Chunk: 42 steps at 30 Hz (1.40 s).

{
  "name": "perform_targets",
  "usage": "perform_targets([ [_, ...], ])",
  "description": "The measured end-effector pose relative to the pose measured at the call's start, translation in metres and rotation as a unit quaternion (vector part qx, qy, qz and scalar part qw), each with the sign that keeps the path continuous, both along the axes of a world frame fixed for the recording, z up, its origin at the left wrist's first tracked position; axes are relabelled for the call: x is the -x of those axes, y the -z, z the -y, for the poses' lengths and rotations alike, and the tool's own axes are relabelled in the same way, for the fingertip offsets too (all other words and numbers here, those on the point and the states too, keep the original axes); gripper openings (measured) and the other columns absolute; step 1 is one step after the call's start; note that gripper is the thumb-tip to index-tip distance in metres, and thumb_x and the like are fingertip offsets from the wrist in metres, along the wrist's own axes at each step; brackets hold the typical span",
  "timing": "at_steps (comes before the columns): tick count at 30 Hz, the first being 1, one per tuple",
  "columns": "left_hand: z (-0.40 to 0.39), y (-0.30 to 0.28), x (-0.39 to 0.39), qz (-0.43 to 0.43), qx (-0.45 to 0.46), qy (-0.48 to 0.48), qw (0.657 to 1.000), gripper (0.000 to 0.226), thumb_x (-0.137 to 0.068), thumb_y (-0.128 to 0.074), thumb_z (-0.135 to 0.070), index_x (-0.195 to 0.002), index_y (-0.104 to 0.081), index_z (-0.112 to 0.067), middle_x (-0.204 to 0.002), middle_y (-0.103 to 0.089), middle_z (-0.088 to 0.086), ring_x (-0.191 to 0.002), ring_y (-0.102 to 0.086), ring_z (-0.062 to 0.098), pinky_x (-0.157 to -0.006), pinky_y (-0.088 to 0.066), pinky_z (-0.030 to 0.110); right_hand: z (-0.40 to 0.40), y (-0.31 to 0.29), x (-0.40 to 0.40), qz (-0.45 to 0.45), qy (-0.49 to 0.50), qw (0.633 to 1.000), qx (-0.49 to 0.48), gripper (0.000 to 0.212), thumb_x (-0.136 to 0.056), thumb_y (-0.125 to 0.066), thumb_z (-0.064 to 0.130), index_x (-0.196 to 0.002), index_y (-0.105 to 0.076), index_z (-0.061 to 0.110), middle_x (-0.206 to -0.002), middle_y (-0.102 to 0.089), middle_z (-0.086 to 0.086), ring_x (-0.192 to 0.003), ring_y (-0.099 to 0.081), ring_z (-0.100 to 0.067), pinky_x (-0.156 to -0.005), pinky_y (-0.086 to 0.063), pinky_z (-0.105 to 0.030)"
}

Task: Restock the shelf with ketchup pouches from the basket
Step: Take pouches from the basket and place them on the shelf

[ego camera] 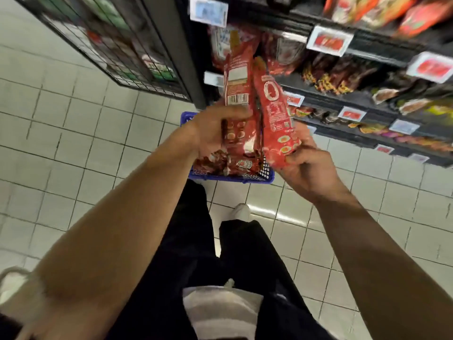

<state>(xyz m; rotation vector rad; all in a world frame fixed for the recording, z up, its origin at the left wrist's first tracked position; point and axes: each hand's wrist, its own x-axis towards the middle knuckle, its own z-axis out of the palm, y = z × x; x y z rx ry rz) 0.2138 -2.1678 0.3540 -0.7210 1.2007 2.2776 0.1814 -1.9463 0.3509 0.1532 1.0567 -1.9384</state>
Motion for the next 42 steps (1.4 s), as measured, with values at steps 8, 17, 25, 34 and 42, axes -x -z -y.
perform_targets([
  [8, -0.042, -0.128, 0.031, -0.087, 0.029, -0.024, 0.996, 0.061, -0.068, -0.076, -0.019, -0.125, -0.063, -0.001, -0.111, -0.068, 0.022, -0.091, -0.068, 0.033, -0.083, -0.057, 0.045, 0.017, -0.115, 0.047, -0.244, -0.043, 0.965, -0.089, 0.057, -0.07, -0.082, 0.015, -0.12, -0.055, 0.01, -0.104, -0.071, -0.005, -0.096, -0.067, -0.023, -0.085, -0.055, -0.038],
  [17, -0.006, -0.225, 0.048, -0.102, 0.071, -0.076, 0.989, 0.07, -0.063, -0.053, -0.018, -0.124, -0.056, 0.015, -0.097, -0.05, 0.022, -0.073, -0.047, 0.036, -0.071, -0.046, 0.038, 0.051, -0.188, 0.057, -0.178, 0.06, 0.982, -0.008, 0.03, -0.076, -0.069, 0.015, -0.107, -0.065, 0.013, -0.094, -0.069, -0.008, -0.083, -0.066, -0.027, -0.083, -0.053, -0.048],
  [25, 0.07, -0.253, 0.085, -0.129, 0.023, -0.07, 0.989, 0.042, -0.074, -0.056, -0.014, -0.113, -0.065, -0.002, -0.097, -0.07, 0.014, -0.083, -0.068, 0.028, -0.072, -0.058, 0.04, 0.094, -0.245, 0.092, -0.084, 0.069, 0.994, 0.033, 0.031, -0.063, -0.058, 0.016, -0.092, -0.066, 0.007, -0.079, -0.061, -0.01, -0.073, -0.058, -0.026, -0.079, -0.054, -0.045],
  [34, 0.108, -0.264, 0.103, -0.159, 0.094, 0.022, 0.983, 0.067, -0.058, -0.084, -0.02, -0.12, -0.067, -0.003, -0.108, -0.074, 0.019, -0.098, -0.073, 0.037, -0.084, -0.06, 0.049, 0.121, -0.263, 0.084, -0.008, 0.154, 0.988, -0.025, 0.025, -0.084, -0.063, 0.018, -0.106, -0.073, 0.009, -0.097, -0.072, -0.021, -0.082, -0.069, -0.036, -0.078, -0.053, -0.048],
  [42, 0.12, -0.277, 0.117, -0.237, 0.096, 0.092, 0.962, 0.049, -0.075, -0.077, -0.004, -0.122, -0.062, -0.009, -0.111, -0.073, 0.02, -0.101, -0.072, 0.039, -0.082, -0.06, 0.052, 0.112, -0.287, 0.082, -0.131, 0.162, 0.964, -0.163, 0.045, -0.075, -0.076, 0.019, -0.117, -0.068, 0.003, -0.11, -0.072, -0.025, -0.09, -0.073, -0.036, -0.077, -0.06, -0.047],
])
